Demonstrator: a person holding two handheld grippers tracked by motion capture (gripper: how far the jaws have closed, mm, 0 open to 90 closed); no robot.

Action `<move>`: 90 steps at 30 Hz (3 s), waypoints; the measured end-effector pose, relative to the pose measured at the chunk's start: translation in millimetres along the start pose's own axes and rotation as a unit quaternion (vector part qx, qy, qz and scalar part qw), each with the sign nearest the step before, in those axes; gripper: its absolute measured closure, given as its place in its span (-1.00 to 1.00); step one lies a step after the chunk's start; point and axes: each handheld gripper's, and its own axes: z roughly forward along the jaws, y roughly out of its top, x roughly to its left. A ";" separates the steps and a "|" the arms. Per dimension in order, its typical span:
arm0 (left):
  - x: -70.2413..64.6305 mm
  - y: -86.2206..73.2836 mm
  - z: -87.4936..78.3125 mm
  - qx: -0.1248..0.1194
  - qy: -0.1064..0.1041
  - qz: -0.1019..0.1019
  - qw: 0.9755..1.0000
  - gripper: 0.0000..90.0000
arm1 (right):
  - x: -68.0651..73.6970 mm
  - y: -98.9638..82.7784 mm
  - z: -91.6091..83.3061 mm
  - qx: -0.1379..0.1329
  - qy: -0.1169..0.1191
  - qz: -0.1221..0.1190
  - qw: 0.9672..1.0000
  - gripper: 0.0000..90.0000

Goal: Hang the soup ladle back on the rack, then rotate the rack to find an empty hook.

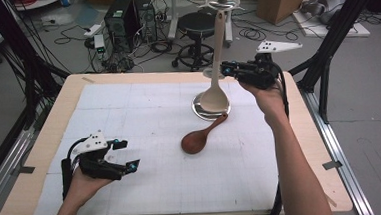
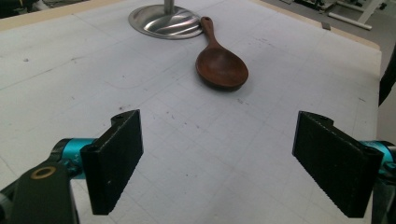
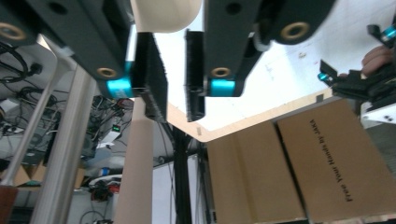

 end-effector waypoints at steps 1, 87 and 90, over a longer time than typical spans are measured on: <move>0.0 0.0 0.2 0.001 0.001 0.001 1.000 -0.62 | -0.1 0.7 -0.8 0.001 0.003 -0.001 1.000 0.86; 1.6 -0.3 -3.6 -0.002 0.004 0.000 1.000 -0.63 | 8.8 109.0 18.4 -0.048 -0.038 -0.031 0.998 1.00; 1.5 -0.3 -3.7 -0.003 0.004 0.000 1.000 -0.63 | 10.1 109.7 21.4 -0.047 -0.038 -0.032 0.998 1.00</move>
